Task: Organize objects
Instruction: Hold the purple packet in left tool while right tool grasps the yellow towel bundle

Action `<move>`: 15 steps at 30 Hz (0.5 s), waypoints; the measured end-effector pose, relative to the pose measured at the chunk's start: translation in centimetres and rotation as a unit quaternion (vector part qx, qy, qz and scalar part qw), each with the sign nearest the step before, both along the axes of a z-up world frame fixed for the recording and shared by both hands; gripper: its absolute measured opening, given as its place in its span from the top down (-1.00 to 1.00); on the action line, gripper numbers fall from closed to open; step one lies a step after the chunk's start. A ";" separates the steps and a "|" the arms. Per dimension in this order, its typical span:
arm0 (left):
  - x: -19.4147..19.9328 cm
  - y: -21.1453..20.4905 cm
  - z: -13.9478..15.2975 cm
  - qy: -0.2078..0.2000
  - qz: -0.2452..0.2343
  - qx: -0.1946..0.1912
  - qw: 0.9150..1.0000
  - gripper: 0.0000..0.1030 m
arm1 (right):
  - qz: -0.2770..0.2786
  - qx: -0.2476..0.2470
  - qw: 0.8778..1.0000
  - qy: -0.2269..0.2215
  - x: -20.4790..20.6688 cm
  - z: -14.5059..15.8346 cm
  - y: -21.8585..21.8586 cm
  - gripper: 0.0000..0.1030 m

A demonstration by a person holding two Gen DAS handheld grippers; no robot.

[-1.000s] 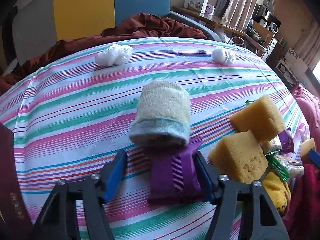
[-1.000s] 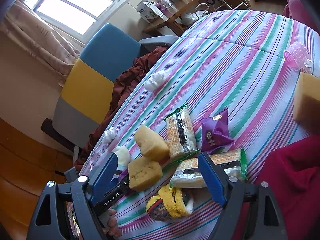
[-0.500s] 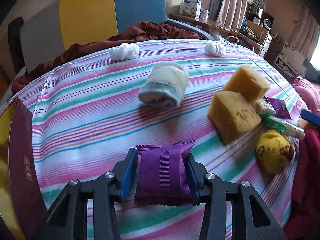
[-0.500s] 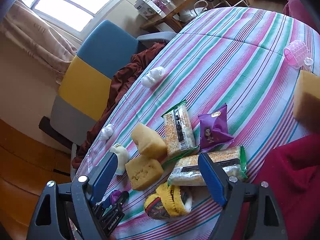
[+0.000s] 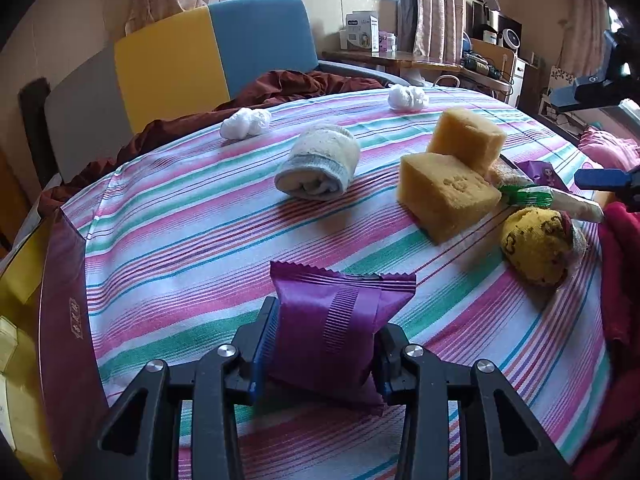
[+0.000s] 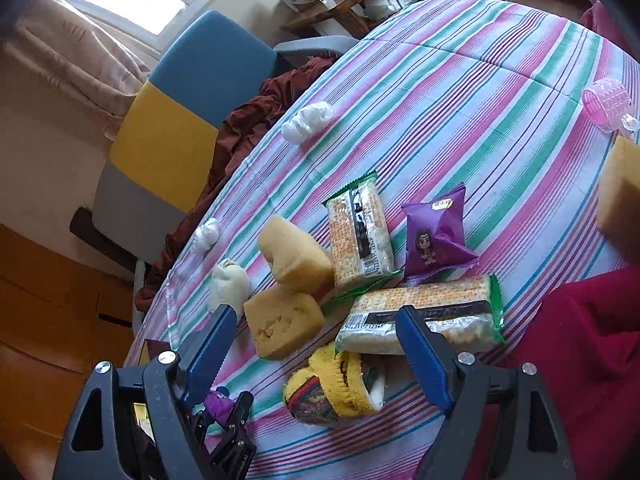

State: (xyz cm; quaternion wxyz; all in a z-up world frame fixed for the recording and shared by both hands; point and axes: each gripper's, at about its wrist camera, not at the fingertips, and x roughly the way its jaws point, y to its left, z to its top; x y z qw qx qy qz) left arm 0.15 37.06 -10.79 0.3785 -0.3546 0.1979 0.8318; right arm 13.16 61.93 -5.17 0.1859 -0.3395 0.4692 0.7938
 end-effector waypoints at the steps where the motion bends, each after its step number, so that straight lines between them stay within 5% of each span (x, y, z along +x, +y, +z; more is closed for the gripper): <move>1: 0.0 -0.1 0.0 -0.001 0.000 0.001 1.000 0.19 | 0.012 0.004 1.000 -0.003 -0.2 0.1 -0.3 -0.54; 7: -0.2 -0.3 0.0 -0.007 -0.001 0.009 1.000 0.19 | 0.098 -0.007 0.994 -0.042 -2.2 -0.7 -2.1 -0.41; 15: -0.2 -0.4 0.0 -0.012 -0.003 0.018 1.000 0.19 | 0.103 -0.030 0.990 -0.091 -3.0 -2.1 -2.0 -0.41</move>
